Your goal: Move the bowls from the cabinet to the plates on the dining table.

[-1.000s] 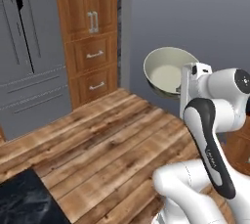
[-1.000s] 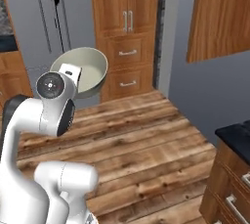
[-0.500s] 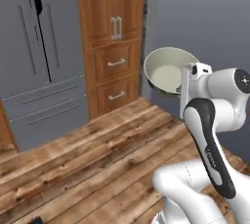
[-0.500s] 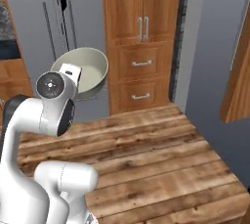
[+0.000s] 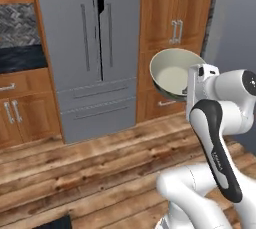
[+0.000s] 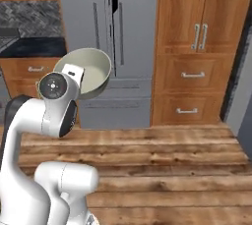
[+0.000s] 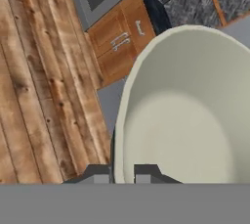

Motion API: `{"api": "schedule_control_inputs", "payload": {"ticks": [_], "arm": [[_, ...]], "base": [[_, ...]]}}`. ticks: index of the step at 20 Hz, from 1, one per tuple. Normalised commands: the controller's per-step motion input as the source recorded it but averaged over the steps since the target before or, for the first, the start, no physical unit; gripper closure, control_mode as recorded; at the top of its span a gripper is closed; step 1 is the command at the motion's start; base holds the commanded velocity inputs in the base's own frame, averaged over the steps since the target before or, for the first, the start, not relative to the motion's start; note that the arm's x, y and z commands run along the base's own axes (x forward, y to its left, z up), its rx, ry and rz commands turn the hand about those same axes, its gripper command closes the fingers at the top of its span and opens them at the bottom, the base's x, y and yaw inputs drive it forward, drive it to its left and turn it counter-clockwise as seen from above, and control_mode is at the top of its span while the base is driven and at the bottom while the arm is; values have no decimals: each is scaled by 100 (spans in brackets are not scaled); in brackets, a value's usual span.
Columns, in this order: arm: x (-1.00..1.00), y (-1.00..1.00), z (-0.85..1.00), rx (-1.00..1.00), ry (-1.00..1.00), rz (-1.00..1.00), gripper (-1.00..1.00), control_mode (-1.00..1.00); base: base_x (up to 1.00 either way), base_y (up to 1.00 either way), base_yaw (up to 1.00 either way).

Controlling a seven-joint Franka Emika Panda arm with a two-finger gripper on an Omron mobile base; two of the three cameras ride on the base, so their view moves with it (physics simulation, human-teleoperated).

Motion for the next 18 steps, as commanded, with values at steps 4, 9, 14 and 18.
{"api": "schedule_control_inputs", "payload": {"ticks": [4, 9, 14, 18], "arm": [[0, 0, 0, 0, 0, 0, 100, 100], [0, 0, 0, 0, 0, 0, 100, 100], [0, 0, 0, 0, 0, 0, 100, 100], [0, 0, 0, 0, 0, 0, 100, 100]], "base": [[75, -3, 40], [99, -25, 33], [79, -12, 32], [52, 6, 39]]}}
